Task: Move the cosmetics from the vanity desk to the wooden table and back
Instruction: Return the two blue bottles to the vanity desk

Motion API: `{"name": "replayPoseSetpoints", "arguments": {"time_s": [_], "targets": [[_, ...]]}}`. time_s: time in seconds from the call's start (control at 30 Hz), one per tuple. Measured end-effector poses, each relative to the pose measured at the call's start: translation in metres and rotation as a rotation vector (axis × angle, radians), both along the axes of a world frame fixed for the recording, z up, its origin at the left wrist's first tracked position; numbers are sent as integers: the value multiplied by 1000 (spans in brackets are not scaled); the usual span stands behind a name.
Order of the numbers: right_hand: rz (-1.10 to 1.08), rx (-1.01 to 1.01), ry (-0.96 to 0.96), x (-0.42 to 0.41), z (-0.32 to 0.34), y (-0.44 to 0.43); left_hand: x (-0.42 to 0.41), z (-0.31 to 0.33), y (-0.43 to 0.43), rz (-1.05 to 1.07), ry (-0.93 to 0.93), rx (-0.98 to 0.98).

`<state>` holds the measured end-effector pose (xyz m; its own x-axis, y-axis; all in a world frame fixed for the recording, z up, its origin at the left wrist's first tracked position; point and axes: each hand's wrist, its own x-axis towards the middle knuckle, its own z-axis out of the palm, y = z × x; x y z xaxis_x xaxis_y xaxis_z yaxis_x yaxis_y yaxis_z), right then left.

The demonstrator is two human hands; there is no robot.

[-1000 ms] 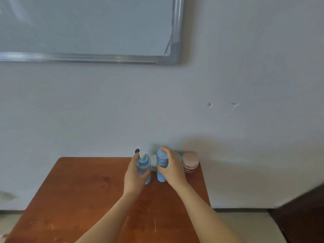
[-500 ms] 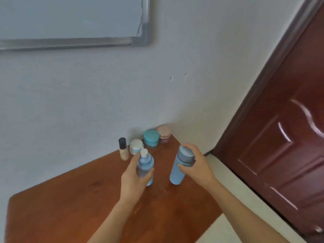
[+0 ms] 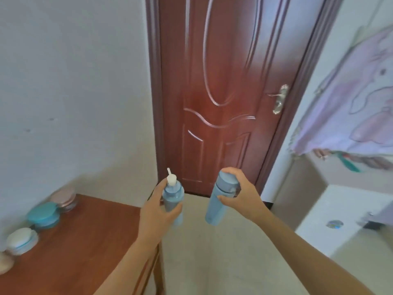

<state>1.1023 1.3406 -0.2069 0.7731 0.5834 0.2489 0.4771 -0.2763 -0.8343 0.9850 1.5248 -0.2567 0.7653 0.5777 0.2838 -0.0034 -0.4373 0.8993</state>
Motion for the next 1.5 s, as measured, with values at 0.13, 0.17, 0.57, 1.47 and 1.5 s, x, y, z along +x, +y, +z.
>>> {"name": "replayPoseSetpoints", "arguments": {"time_s": [0.13, 0.17, 0.57, 1.47, 1.5], "targets": [[-162, 29, 25, 18, 3, -110, 57, 7, -97, -181, -48, -19], [-196, 38, 31, 22, 3, -139, 70, 9, -125, -223, -64, -40], [-599, -25, 63, 45, -9, -417, 192, 4, -407, -687, -4, -174], [-1011, -83, 208, 295, -42, -610, 508, -28, -608, -942, 63, -52], [-1014, -100, 222, 301, -46, -615, 515, -33, -613, -944, 80, -48]]}}
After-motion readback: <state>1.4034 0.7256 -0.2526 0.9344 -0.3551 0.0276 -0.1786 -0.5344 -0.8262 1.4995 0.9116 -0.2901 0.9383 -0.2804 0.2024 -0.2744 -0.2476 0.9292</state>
